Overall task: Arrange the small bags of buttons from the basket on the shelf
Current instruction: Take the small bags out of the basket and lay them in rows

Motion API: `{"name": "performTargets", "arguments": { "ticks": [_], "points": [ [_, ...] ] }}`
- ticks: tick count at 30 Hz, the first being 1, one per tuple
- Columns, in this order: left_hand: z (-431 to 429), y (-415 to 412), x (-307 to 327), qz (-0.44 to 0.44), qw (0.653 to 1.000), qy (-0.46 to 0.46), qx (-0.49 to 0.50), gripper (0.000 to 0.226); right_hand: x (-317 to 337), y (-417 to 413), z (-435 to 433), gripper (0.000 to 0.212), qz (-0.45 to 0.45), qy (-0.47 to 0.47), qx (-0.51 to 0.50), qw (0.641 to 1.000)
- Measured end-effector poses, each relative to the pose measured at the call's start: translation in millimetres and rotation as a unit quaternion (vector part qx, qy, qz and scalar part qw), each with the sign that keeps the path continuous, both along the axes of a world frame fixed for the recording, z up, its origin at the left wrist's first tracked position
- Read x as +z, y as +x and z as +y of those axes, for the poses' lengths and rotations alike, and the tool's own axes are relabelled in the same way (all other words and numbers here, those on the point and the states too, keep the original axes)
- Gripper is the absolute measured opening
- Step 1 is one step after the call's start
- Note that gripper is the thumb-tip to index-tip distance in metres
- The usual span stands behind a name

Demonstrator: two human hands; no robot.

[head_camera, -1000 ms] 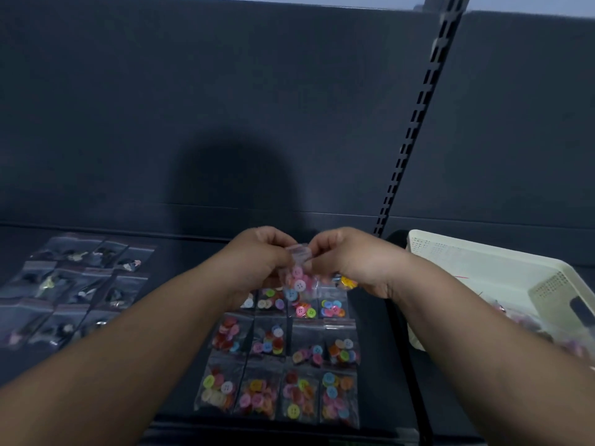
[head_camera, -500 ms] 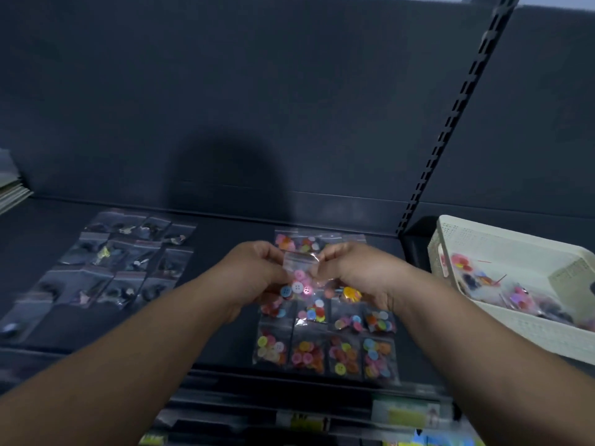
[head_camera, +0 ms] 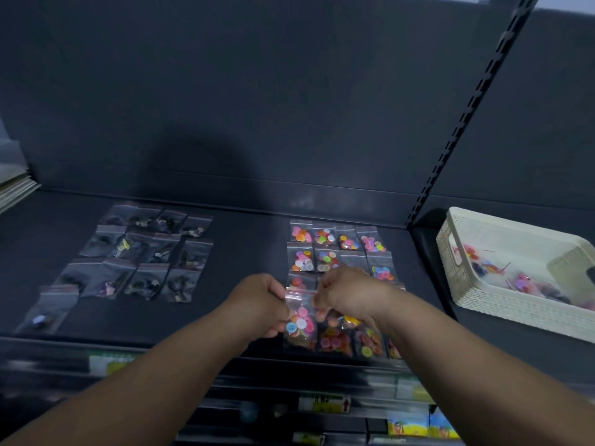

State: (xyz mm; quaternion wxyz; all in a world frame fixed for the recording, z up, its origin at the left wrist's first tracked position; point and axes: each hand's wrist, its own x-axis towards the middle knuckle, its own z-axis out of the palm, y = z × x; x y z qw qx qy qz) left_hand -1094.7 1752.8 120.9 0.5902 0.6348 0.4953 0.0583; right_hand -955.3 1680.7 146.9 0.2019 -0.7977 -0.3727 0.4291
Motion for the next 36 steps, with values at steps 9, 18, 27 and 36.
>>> {"name": "performTargets", "arguments": {
  "ticks": [9,18,27,36],
  "points": [
    [0,-1,-16,0.044,0.997,0.060,-0.024,0.020,-6,-4,8,0.012,-0.071,-0.065,0.064,0.993],
    [9,6,-10,0.071,0.989,0.121,-0.034,0.020,6,16,1,0.019,0.017,0.005,-0.012,1.000],
    [-16,29,31,-0.062,0.991,-0.091,-0.077,0.040,8,27,-5,0.028,0.333,0.167,-0.227,0.900],
    [-21,36,38,-0.072,0.992,-0.076,-0.072,0.020,13,37,-17,0.026,0.295,0.219,-0.234,0.900]
  ]
}}
